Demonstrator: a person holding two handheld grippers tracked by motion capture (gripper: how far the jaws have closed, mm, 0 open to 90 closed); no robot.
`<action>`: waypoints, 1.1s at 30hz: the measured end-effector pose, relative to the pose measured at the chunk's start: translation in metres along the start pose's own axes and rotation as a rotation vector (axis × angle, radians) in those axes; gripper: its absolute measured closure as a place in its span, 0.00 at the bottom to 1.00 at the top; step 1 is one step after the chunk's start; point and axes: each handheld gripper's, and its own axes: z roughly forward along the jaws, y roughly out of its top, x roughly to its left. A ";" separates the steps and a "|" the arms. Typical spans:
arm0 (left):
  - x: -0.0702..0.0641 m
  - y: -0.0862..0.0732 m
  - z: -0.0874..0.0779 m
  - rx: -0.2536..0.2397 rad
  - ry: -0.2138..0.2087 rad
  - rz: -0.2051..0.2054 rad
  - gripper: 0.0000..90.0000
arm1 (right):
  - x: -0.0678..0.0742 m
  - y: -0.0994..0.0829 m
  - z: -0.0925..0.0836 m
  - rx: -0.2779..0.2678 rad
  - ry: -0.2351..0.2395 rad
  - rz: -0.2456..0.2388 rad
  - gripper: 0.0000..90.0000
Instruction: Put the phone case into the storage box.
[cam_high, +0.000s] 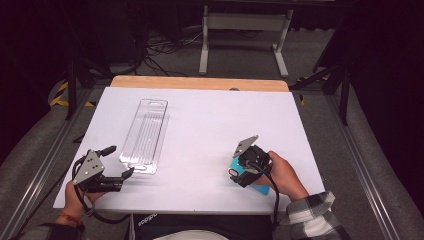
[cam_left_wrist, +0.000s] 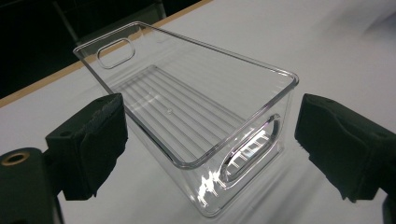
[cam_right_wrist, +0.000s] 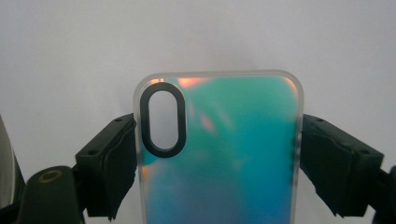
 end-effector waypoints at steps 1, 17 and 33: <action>0.000 0.000 0.000 0.000 0.000 0.000 0.11 | -0.001 -0.001 -0.001 -0.014 0.000 -0.002 0.19; 0.000 0.000 0.001 0.000 -0.001 -0.008 0.11 | -0.002 0.000 -0.030 -0.279 -0.099 0.045 0.19; 0.002 0.000 0.002 -0.009 -0.002 -0.034 0.10 | -0.003 0.015 -0.048 -0.486 -0.212 0.110 0.19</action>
